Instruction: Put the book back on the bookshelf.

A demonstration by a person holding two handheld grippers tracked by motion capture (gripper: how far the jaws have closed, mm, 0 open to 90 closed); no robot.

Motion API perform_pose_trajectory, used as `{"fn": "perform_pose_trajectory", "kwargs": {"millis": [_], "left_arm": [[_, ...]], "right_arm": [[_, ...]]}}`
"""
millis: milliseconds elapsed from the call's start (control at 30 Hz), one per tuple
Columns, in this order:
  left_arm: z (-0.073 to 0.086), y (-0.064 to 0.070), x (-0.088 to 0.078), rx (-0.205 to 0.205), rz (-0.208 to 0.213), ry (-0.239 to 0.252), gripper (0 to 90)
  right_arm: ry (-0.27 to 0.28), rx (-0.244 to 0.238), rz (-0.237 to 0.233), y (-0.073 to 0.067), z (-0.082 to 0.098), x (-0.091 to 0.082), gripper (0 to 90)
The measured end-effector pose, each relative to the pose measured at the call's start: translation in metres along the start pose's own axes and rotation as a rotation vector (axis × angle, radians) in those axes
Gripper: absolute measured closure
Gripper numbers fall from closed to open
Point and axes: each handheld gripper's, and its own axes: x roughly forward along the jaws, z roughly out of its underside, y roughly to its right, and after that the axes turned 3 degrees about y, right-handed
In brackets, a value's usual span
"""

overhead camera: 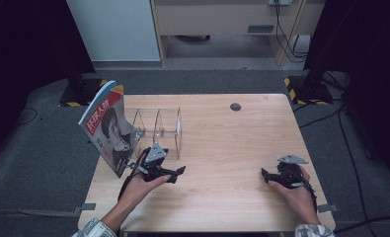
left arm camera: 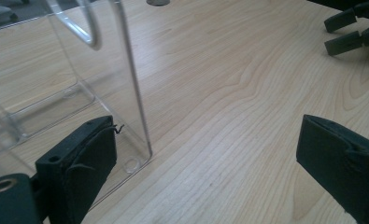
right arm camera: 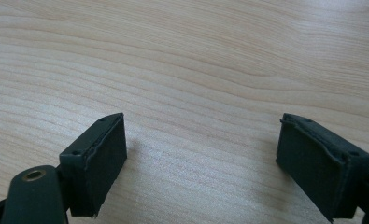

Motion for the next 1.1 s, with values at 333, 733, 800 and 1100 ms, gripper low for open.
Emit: {"fn": "perform_pose_trajectory", "kwargs": {"millis": [333,733,800,1100], "left_arm": [[-0.004,0.019,0.022,0.033,0.046,-0.038,4.7],[-0.007,0.037,0.045,0.05,0.089,-0.083,4.7],[-0.007,0.04,0.049,0.054,0.097,-0.094,4.7],[-0.004,0.053,0.067,0.06,0.121,-0.14,4.6]], "right_arm": [[0.0,0.0,0.001,0.0,0.0,0.0,15.9],[0.0,0.001,0.001,0.0,0.0,0.0,15.5],[0.0,0.001,0.001,0.0,0.0,0.0,15.5],[-0.001,0.0,0.0,0.0,0.0,0.0,15.2]]}}
